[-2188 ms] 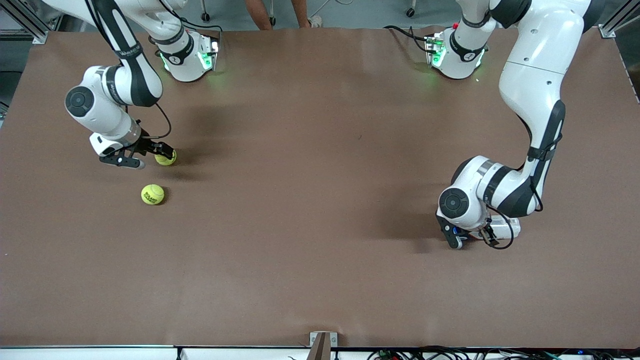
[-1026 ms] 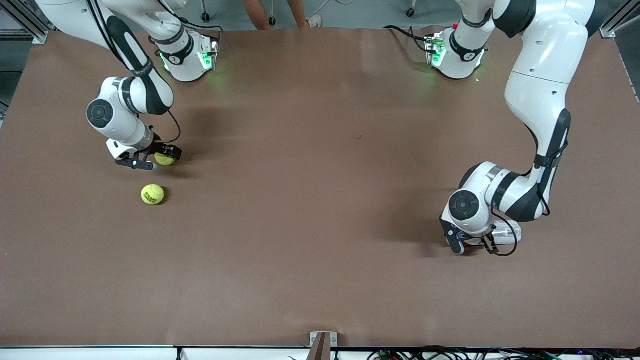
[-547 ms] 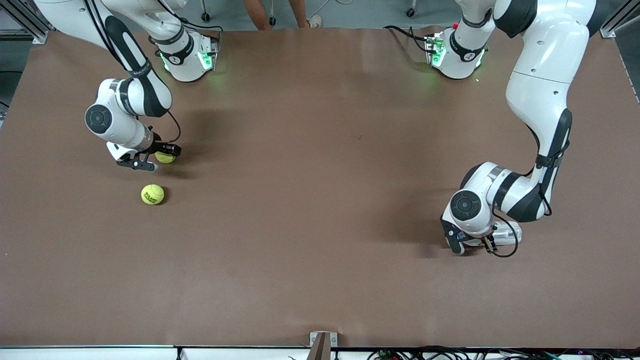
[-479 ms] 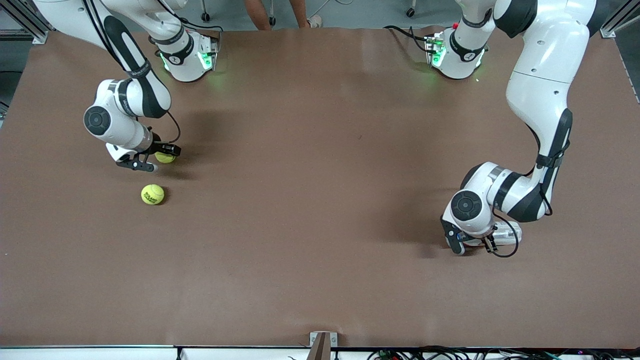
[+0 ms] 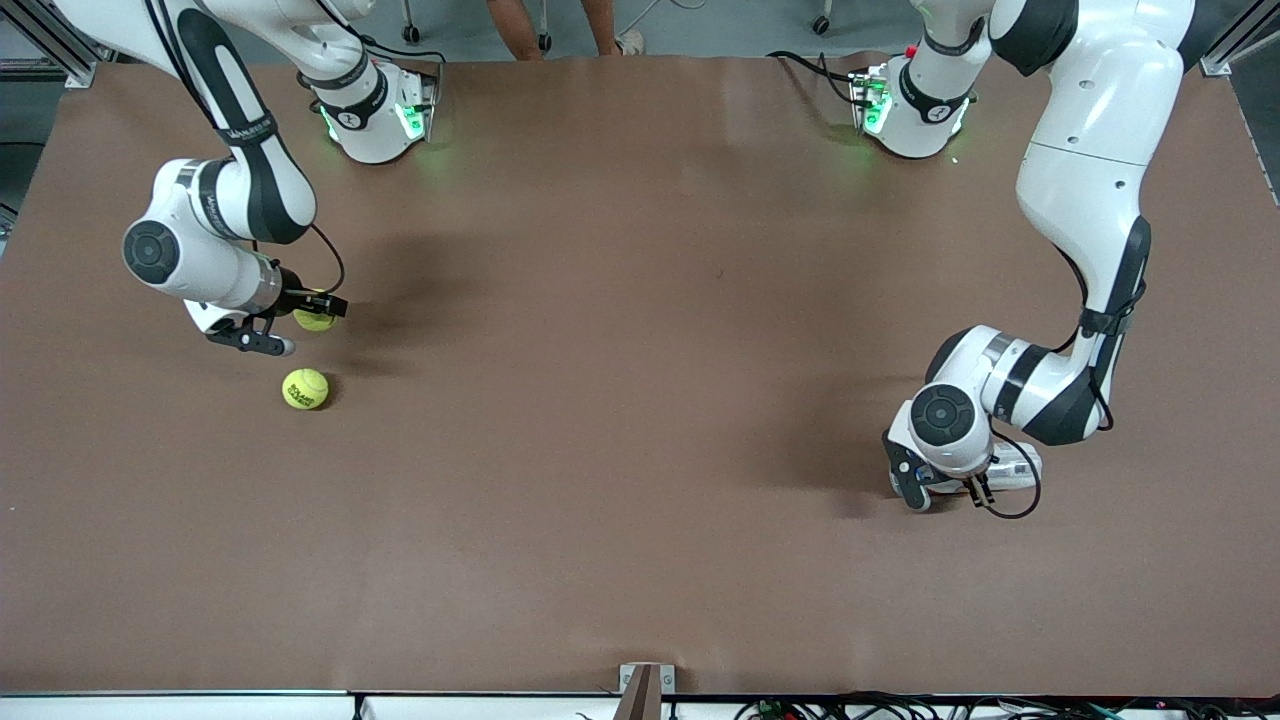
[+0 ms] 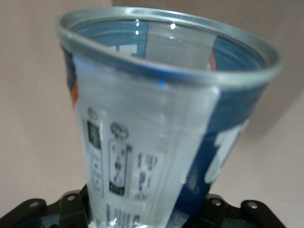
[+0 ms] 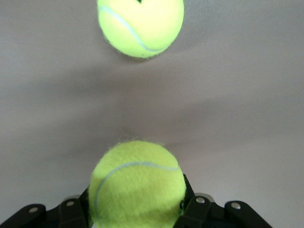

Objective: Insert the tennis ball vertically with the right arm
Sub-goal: 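Lift the tube upright with the left gripper while the right gripper lifts the ball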

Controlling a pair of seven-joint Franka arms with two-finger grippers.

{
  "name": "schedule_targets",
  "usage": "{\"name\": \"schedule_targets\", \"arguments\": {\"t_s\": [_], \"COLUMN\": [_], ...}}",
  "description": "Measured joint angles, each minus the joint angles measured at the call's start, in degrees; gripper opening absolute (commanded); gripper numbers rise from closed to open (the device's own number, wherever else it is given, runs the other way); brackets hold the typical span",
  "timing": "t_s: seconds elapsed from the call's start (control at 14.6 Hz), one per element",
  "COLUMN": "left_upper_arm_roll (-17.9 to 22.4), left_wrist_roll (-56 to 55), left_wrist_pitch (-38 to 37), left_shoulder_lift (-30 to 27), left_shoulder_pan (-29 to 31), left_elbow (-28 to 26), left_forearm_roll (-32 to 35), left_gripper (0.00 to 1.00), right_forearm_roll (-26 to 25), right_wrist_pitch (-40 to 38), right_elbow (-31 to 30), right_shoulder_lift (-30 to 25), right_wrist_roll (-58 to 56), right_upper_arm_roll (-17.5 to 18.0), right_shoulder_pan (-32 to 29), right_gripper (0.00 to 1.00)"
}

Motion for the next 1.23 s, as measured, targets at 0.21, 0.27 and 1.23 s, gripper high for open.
{"name": "schedule_targets", "arguments": {"t_s": [0.21,0.27,1.23], "left_upper_arm_roll": [-2.14,-2.83,-17.58], "left_wrist_roll": [4.75,5.3,6.36], "left_wrist_pitch": [0.72,0.6,1.74], "left_shoulder_lift": [-0.98,-1.5,-4.0], "left_shoulder_pan": [0.27,0.11,0.78], "left_elbow": [0.54,0.73,4.77], "left_forearm_roll": [-6.96,-8.62,-29.8], "left_gripper": [0.67,0.66,0.63], "right_forearm_roll": [0.11,0.12,7.09], "right_wrist_pitch": [-3.53,-4.71,-18.38], "right_elbow": [2.25,3.08,16.1], "right_shoulder_lift": [-0.85,-0.91,-2.0], "right_wrist_roll": [1.71,2.4,20.66], "right_upper_arm_roll": [0.05,0.1,0.66], "right_shoulder_pan": [0.0,0.02,6.12], "right_gripper": [0.0,0.0,0.0]}}
